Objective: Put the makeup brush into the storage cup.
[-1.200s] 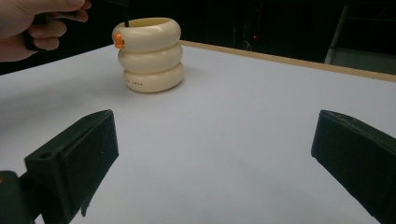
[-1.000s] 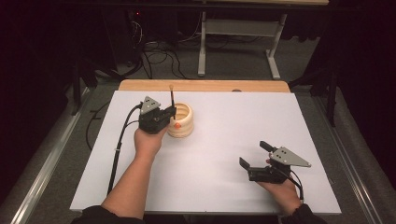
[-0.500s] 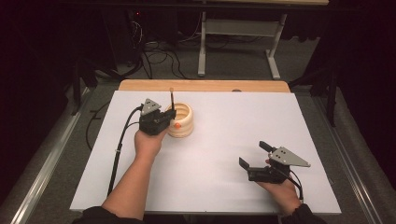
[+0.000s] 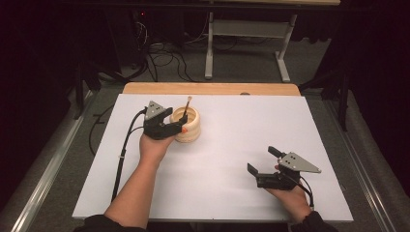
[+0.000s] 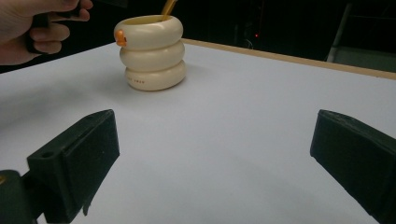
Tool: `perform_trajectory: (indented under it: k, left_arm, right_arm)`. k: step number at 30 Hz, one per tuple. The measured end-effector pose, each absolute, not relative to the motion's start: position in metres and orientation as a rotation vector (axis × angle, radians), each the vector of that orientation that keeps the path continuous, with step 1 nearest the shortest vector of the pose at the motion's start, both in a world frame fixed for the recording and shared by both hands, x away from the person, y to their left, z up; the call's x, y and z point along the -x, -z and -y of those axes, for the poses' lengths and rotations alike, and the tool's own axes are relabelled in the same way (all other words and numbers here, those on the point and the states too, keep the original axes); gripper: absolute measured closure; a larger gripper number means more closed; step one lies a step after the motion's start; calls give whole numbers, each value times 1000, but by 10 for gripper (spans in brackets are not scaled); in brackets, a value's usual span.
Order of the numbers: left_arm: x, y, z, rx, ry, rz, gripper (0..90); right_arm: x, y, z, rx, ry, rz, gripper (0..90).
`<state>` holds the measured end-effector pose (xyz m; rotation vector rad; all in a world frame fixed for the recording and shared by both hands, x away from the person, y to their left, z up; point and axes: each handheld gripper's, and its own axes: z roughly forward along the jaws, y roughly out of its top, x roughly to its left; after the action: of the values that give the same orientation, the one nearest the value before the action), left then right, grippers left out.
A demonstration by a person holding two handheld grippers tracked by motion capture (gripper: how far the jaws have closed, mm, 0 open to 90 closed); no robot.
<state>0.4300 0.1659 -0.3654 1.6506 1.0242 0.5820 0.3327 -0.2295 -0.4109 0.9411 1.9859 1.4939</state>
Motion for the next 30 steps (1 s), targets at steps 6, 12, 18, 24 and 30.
perform_trajectory:
  k: [6,12,18,24,30]
  left_arm:
    - [-431,368,-164,-1663,-576,-1032,70]
    - [-431,368,-163,-1676,-575,-1034,0]
    - [-430,367,-163,-1672,-564,-1033,0]
    - [-430,367,-163,-1674,-554,-1038,0]
    - [-429,366,-164,-1673,-538,-1039,6]
  right_arm:
    - [-333,411,230,-942,-1494,-1986,26]
    - [-333,411,229,-941,-1497,-1987,26]
    - [-333,411,229,-945,-1495,-1988,26]
    - [-334,412,229,-941,-1493,-1992,26]
    - [-334,411,229,-940,-1493,-1990,26]
